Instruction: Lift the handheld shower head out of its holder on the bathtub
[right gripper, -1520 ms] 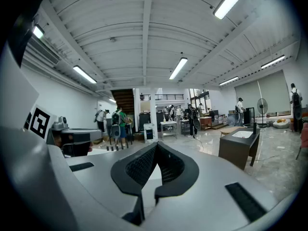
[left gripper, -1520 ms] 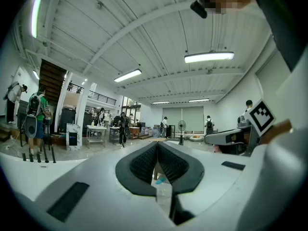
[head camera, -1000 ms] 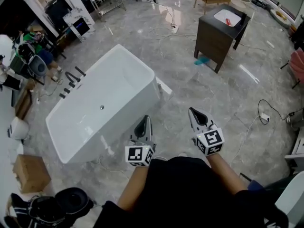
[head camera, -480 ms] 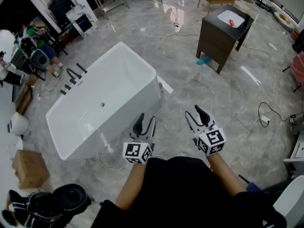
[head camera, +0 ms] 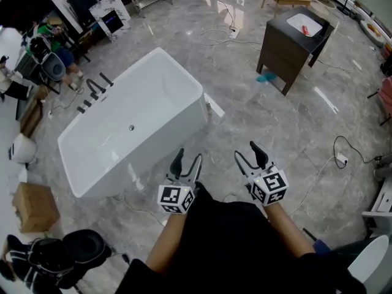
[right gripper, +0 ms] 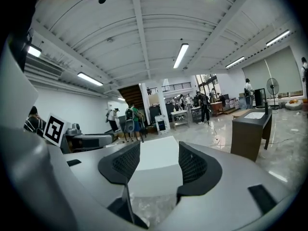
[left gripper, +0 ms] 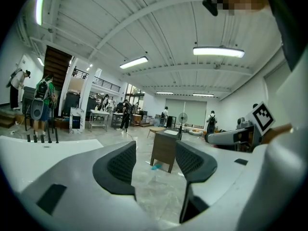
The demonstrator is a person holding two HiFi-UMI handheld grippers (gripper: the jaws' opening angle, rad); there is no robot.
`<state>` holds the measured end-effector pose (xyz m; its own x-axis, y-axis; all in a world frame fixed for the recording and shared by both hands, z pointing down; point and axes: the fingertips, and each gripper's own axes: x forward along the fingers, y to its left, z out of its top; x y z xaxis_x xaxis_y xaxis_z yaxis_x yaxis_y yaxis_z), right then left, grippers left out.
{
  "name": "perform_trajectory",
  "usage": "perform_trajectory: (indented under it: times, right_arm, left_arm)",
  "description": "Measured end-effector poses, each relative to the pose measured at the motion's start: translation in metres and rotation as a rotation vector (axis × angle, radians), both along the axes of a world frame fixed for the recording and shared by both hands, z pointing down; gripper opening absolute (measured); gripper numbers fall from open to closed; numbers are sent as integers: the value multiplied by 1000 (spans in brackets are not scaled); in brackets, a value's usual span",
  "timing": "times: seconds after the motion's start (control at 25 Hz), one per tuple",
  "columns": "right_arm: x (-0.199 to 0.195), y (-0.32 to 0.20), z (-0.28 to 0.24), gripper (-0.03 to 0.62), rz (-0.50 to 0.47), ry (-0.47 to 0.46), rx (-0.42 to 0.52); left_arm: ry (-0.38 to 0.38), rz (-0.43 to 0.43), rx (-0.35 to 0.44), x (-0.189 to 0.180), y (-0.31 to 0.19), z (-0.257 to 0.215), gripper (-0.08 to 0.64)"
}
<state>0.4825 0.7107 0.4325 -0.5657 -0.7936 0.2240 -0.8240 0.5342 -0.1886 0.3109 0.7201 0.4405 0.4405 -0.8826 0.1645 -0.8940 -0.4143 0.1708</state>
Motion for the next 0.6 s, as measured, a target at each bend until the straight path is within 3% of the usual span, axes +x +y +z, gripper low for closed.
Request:
perform_trajectory:
  times: [0.32,0.6]
  right_arm:
    - [-13,-24,23,219,5,-8,-70]
    - [-28,-111,39,219,17,101,-56]
  left_arm:
    - [13,-14,-40,-22,-27,20,236]
    - [66,52,-46,-27,-131,37,236]
